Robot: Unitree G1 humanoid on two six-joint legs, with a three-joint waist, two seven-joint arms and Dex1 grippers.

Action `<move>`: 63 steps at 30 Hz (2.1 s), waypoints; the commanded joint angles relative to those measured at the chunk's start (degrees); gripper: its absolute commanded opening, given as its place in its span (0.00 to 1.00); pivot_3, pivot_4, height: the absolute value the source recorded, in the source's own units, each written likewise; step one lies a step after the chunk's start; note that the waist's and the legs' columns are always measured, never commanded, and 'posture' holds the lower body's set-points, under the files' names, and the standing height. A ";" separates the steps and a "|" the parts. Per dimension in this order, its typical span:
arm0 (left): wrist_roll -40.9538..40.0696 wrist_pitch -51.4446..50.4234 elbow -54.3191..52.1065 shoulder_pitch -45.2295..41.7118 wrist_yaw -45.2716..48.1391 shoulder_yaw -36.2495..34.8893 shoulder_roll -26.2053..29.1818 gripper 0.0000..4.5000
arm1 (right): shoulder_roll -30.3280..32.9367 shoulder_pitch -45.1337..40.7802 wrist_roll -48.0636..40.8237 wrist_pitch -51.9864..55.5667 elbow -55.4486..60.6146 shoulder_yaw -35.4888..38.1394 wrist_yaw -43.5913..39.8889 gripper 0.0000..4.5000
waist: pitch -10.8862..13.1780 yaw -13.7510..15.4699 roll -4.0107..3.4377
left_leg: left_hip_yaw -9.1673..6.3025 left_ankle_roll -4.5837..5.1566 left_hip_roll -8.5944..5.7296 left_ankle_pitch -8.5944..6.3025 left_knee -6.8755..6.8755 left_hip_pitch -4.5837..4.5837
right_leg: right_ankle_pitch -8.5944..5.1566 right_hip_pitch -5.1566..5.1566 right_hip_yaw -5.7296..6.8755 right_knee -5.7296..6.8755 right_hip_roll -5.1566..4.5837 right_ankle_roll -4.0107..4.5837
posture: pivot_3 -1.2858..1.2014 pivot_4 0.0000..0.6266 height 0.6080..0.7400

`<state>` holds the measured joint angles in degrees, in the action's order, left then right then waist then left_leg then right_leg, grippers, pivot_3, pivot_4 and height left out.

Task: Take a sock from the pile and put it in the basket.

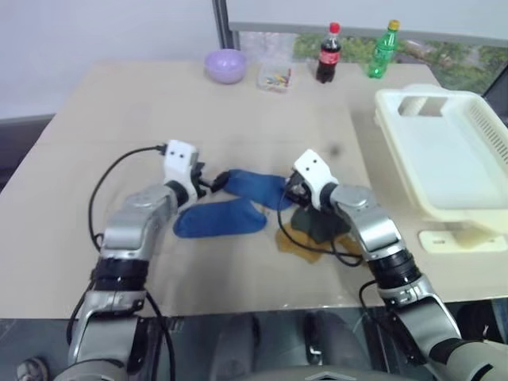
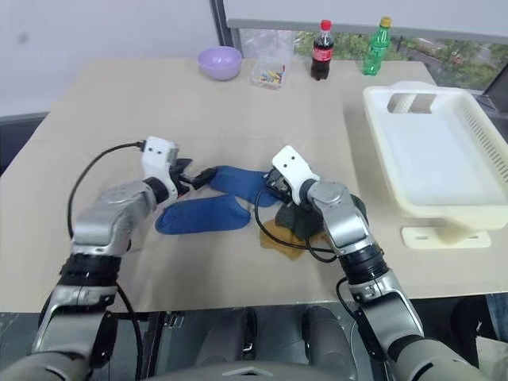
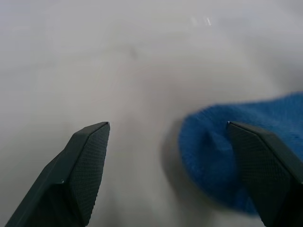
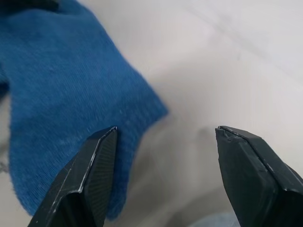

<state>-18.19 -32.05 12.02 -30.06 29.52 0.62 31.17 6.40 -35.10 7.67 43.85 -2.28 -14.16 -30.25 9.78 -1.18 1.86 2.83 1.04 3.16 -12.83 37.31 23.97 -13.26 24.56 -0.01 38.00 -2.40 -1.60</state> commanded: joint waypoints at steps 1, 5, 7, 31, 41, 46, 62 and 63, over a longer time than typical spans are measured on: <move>1.99 0.97 1.86 0.05 3.84 2.27 0.04 0.83 | 0.67 -0.92 -1.55 3.07 4.19 -0.67 -0.89 0.54 | -0.01 0.28 -0.01 | 0.00 0.00 0.00 0.00 0.00 0.00 | 0.00 0.00 0.00 -0.01 0.00 0.00 | 0.52 0.24 1.00; 1.92 2.27 1.76 0.04 3.94 0.26 -1.07 0.53 | 1.09 -1.22 -2.79 3.98 4.95 -2.00 -1.60 0.22 | -0.02 0.43 0.00 | 0.01 0.01 -0.02 0.00 0.02 0.00 | 0.00 -0.03 0.00 -0.01 -0.04 -0.01 | 0.52 0.24 1.00; 0.91 3.42 1.08 -0.03 3.83 -1.77 -1.61 0.32 | 1.15 -1.72 -3.13 3.61 4.59 -2.25 -1.42 0.01 | -0.01 0.38 0.00 | 0.01 0.01 -0.02 0.00 0.04 0.00 | 0.00 -0.03 0.00 -0.01 -0.04 -0.01 | 0.52 0.24 1.00; -24.24 -14.09 -41.15 37.11 0.67 -33.21 4.71 0.10 | 3.83 -6.65 -17.71 5.46 10.39 -8.53 -12.98 0.00 | -0.02 -0.74 0.06 | -0.16 0.01 0.04 -0.01 0.01 -0.06 | -0.02 0.01 0.01 -0.01 -0.15 0.01 | 0.52 0.24 1.00; -20.89 -11.31 -34.30 28.95 2.45 -25.32 6.55 0.10 | 3.98 -9.81 -15.48 -1.17 2.08 -8.00 -11.09 0.00 | -0.01 -0.40 0.04 | -0.06 0.00 0.00 -0.01 0.02 -0.07 | -0.13 -0.04 0.01 -0.03 -0.17 0.22 | 0.52 0.24 1.00; -13.06 -8.27 -24.43 18.99 -0.43 -16.95 5.69 0.61 | 4.20 -10.11 -14.58 -2.82 0.43 -7.90 -10.40 0.00 | -0.01 -0.06 0.05 | 0.01 0.00 -0.03 0.00 0.02 -0.02 | -0.01 -0.02 0.02 -0.06 -0.13 0.00 | 0.52 0.24 1.00; -8.94 -8.77 -8.12 6.08 0.04 -10.52 -2.05 0.02 | 4.75 -10.15 -13.39 -4.22 -1.04 -7.26 -9.27 0.00 | -0.01 0.30 0.06 | -0.02 0.00 -0.01 0.00 0.01 0.08 | 0.00 0.03 0.05 -0.06 -0.09 -0.01 | 0.52 0.24 1.00; -10.12 -9.16 -8.48 6.11 0.27 -11.70 -2.32 0.02 | 4.74 -10.18 -13.41 -4.23 -1.02 -7.11 -9.24 0.00 | -0.01 0.30 0.06 | -0.02 0.01 -0.01 0.00 0.01 0.08 | 0.00 0.03 0.05 -0.06 -0.09 -0.01 | 0.52 0.24 1.00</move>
<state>-26.55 -40.96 4.17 -23.24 29.02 -8.91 29.10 10.99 -44.18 -5.70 40.86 -4.00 -22.85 -39.64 9.77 -0.88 1.93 2.81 1.04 3.15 -12.83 37.32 24.05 -13.26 24.60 0.03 37.95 -2.49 -1.61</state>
